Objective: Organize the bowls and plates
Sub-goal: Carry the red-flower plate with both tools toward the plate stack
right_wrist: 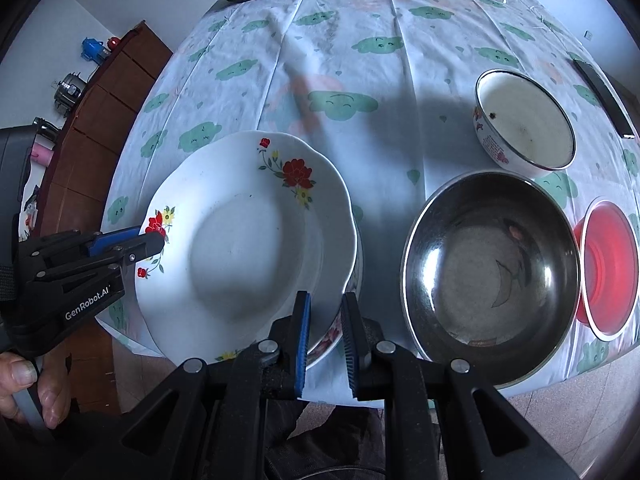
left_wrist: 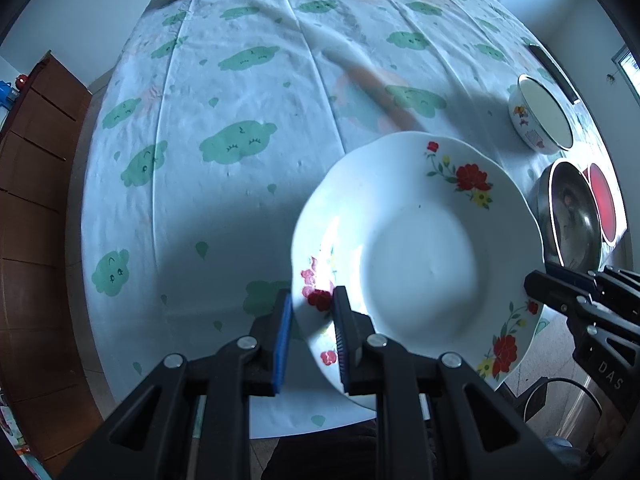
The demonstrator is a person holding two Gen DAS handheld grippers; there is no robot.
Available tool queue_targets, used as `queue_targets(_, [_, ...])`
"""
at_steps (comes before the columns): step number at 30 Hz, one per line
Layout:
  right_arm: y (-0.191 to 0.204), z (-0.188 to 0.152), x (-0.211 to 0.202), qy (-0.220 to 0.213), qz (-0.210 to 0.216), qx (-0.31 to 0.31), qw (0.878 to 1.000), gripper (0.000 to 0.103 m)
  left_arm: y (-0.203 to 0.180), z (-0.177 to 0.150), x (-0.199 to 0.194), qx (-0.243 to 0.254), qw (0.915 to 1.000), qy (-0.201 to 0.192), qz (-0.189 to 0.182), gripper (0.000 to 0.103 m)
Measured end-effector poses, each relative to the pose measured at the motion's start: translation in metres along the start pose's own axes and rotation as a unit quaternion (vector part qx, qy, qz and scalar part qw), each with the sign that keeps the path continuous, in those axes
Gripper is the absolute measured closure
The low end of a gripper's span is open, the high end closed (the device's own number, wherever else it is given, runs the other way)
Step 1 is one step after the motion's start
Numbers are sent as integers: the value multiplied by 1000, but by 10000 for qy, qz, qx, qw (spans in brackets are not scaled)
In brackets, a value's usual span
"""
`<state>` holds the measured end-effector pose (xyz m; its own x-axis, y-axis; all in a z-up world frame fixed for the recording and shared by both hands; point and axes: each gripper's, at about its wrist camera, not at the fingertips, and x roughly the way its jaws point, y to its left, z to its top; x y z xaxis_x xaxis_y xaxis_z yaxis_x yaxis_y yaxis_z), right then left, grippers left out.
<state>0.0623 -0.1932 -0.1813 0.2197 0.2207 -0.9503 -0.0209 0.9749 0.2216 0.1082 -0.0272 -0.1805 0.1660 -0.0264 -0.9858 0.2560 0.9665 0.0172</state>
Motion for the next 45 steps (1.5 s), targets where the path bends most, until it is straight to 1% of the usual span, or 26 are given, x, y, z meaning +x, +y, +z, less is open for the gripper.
queue_targets(20, [1,-1,10,129,-66,-49,9999,86,-1,0,11,38,9999,114,-18,86])
queue_targets(39, [1,-3,10,137,-83,-81,9998,86,2,0,17,-28,9998,166,-69,86])
queue_targets(45, [4,-6,11,101,-204,-176,9996,86,3,2,20,-40,9998,191,-109,86])
